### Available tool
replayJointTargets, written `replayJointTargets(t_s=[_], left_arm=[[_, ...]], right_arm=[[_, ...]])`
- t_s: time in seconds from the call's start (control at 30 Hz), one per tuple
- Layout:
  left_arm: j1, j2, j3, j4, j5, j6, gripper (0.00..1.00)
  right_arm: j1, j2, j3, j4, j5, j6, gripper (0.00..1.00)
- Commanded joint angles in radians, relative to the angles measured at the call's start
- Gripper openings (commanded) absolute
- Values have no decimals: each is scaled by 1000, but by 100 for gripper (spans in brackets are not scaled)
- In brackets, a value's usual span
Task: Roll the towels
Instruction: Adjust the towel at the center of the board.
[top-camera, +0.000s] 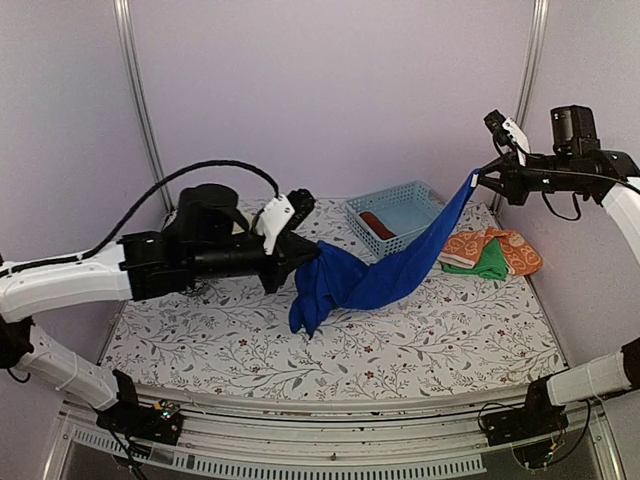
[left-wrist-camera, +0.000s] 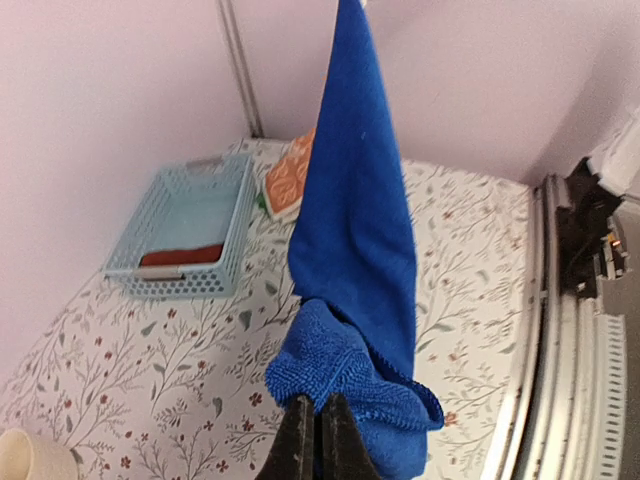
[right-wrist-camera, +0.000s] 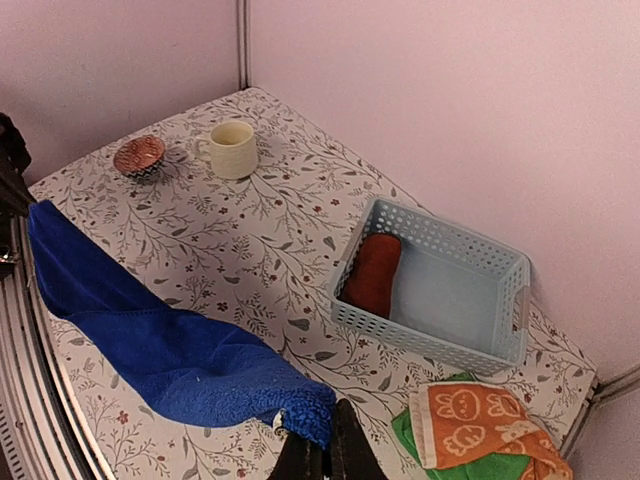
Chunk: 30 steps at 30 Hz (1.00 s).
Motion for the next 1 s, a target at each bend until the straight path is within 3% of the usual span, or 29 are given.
replayJointTargets(t_s=[0.0, 0.1, 0.2, 0.3, 0.37, 0.4, 0.47, 0.53, 0.6, 0.67, 0.77, 0.97], left_arm=[[-51, -218, -101, -56, 67, -55, 0], [-37, -297, -161, -2, 55, -86, 1], [65, -247, -177, 53, 118, -91, 4], [253, -35, -98, 54, 317, -167, 8], [351, 178, 36, -6, 392, -218, 9], [391, 283, 127, -53, 417, -245, 15], [440, 443, 295, -143, 391, -271, 26], [448, 519, 368, -167, 301, -285, 37], [445, 522, 376, -172, 246, -294, 48], [434, 480, 333, -170, 210, -299, 53], [395, 375, 215, -161, 152, -272, 49], [325, 233, 26, -290, 91, -279, 39]], right_arm=[[-3, -137, -65, -129, -190, -140, 4], [-3, -158, -100, -105, -192, -153, 4], [-5, -92, -109, -31, -137, -110, 3], [-4, 64, -93, 12, -52, -75, 3], [-3, 216, -48, 16, 42, -61, 3], [-4, 294, -1, 15, 97, -52, 3], [-8, 489, 83, -10, 207, -5, 2], [-26, 615, 161, -56, 232, 51, 3], [-43, 679, 195, -92, 221, 79, 3], [-48, 673, 166, -89, 210, 95, 3], [-50, 604, 71, -39, 187, 96, 3], [-48, 499, -72, 19, 164, 85, 3]])
